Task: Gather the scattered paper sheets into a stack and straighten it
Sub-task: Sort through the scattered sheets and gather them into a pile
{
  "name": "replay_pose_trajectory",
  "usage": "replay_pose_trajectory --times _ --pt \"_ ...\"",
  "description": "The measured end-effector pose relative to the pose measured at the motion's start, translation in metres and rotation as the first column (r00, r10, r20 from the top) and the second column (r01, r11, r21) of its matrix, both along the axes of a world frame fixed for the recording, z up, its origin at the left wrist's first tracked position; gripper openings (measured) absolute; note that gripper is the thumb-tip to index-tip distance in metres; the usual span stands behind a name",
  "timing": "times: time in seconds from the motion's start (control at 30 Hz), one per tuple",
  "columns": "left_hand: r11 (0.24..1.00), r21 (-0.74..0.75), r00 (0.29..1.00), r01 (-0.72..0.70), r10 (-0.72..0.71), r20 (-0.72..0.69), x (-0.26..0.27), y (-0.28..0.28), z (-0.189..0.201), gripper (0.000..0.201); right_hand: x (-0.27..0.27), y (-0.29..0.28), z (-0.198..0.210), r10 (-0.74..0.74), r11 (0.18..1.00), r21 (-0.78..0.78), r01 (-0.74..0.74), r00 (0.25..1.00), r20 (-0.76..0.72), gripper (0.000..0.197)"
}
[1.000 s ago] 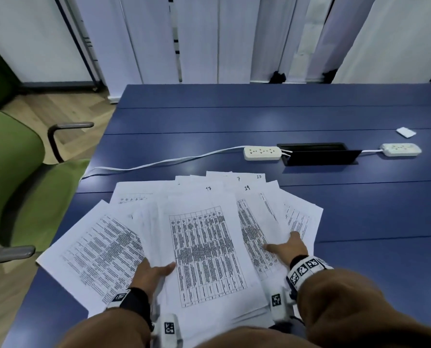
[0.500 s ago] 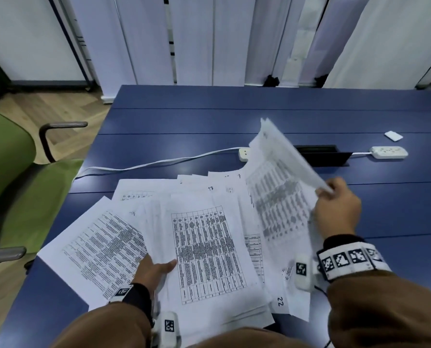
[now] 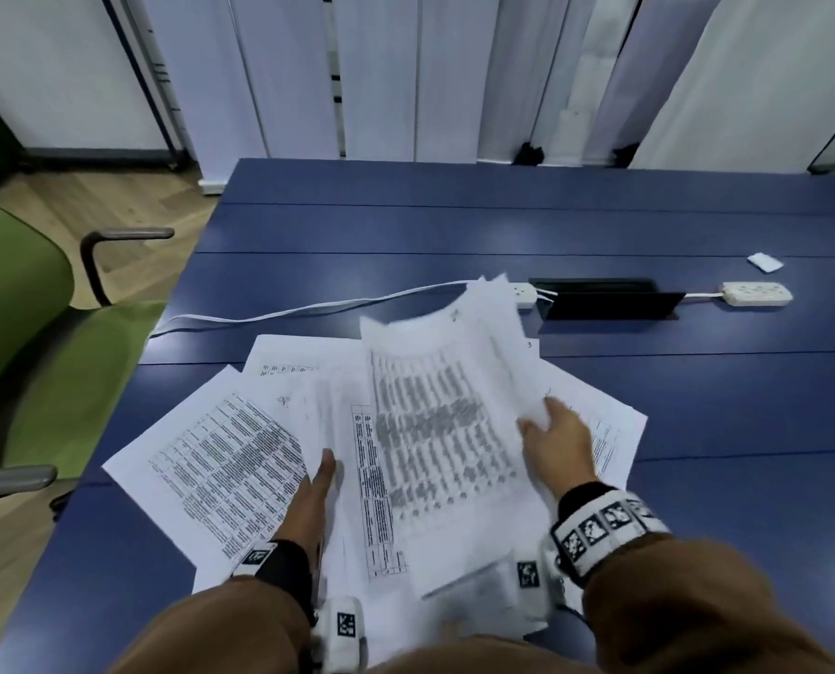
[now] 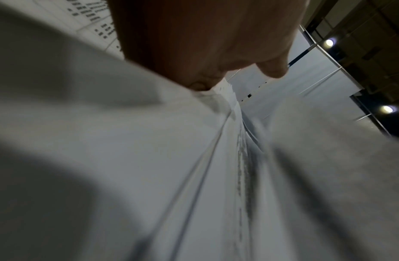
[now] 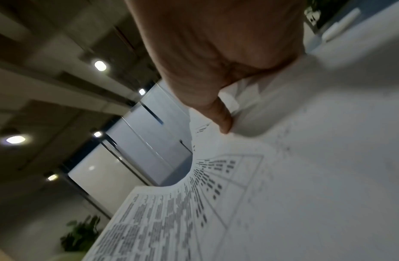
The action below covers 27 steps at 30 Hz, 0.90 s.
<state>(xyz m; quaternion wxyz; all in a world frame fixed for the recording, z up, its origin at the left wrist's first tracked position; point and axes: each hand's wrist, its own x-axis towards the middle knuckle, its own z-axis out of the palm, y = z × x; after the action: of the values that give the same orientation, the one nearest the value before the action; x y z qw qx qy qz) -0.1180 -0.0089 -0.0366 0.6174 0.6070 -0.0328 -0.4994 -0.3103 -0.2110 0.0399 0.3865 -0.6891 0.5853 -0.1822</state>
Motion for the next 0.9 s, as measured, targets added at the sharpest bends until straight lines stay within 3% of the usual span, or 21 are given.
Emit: replay_pose_trajectory --times 0.07,0.17,0.27,0.3,0.33,0.4,0.47,0.57,0.63,0.7,0.73,0.77,0.83,0.9 --pt "1.000 -0.019 1.000 -0.025 0.024 -0.017 -0.003 -0.001 0.002 0.103 0.002 0.018 -0.026 0.109 0.986 0.139 -0.094 0.988 -0.107 0.054" --pt "1.000 -0.023 0.998 0.016 -0.015 0.062 -0.007 0.000 0.002 0.136 0.003 0.030 -0.060 0.342 0.917 0.303 -0.261 0.904 -0.258 0.056" --pt "0.998 0.060 0.983 -0.012 0.001 0.181 -0.013 0.002 -0.003 0.114 0.002 0.029 -0.074 0.429 0.892 0.287 -0.348 0.852 -0.300 0.033" --pt "0.996 0.084 0.983 -0.024 0.009 0.182 -0.013 0.003 -0.003 0.109 0.000 0.027 -0.076 0.409 0.904 0.253 -0.344 0.870 -0.277 0.032" --pt "0.996 0.081 0.984 -0.023 0.008 0.177 -0.015 0.005 -0.001 0.107 -0.002 0.024 -0.076 0.355 0.926 0.217 -0.309 0.908 -0.221 0.042" --pt "0.998 0.065 0.986 -0.003 -0.008 0.166 -0.013 0.008 0.004 0.107 -0.007 0.019 -0.074 0.199 0.941 0.279 -0.194 0.980 0.009 0.082" --pt "0.998 0.056 0.990 0.011 -0.019 0.138 -0.010 0.009 0.010 0.110 -0.007 0.014 -0.069 0.130 0.873 0.423 -0.244 0.951 0.281 0.103" --pt "1.000 0.024 0.997 0.010 -0.012 0.081 -0.005 0.011 0.025 0.115 -0.004 0.009 -0.056 0.051 0.739 0.547 -0.393 0.842 0.536 0.102" --pt "0.998 0.055 0.990 0.038 -0.045 0.134 0.001 0.015 0.029 0.108 -0.001 0.006 -0.052 0.041 0.698 0.580 -0.419 0.832 0.553 0.100" --pt "0.991 0.136 0.957 -0.008 -0.032 0.288 0.014 0.023 0.027 0.077 0.005 0.007 -0.057 0.057 0.747 0.560 -0.359 0.873 0.484 0.091" --pt "0.975 0.185 0.919 -0.119 0.038 0.393 0.022 0.029 0.025 0.057 0.008 0.008 -0.059 0.039 0.782 0.548 -0.298 0.900 0.434 0.085" --pt "0.933 0.236 0.858 -0.273 0.125 0.499 0.032 0.037 0.021 0.045 0.011 0.009 -0.065 0.006 0.815 0.535 -0.225 0.925 0.380 0.083" --pt "0.744 0.378 0.717 -0.551 0.190 0.671 0.054 0.057 0.009 0.048 0.015 0.016 -0.069 -0.024 0.854 0.506 -0.120 0.963 0.270 0.095" --pt "0.548 0.558 0.718 -0.623 0.117 0.686 0.067 0.077 0.001 0.073 0.017 0.023 -0.073 -0.013 0.885 0.456 -0.091 0.975 0.220 0.093"
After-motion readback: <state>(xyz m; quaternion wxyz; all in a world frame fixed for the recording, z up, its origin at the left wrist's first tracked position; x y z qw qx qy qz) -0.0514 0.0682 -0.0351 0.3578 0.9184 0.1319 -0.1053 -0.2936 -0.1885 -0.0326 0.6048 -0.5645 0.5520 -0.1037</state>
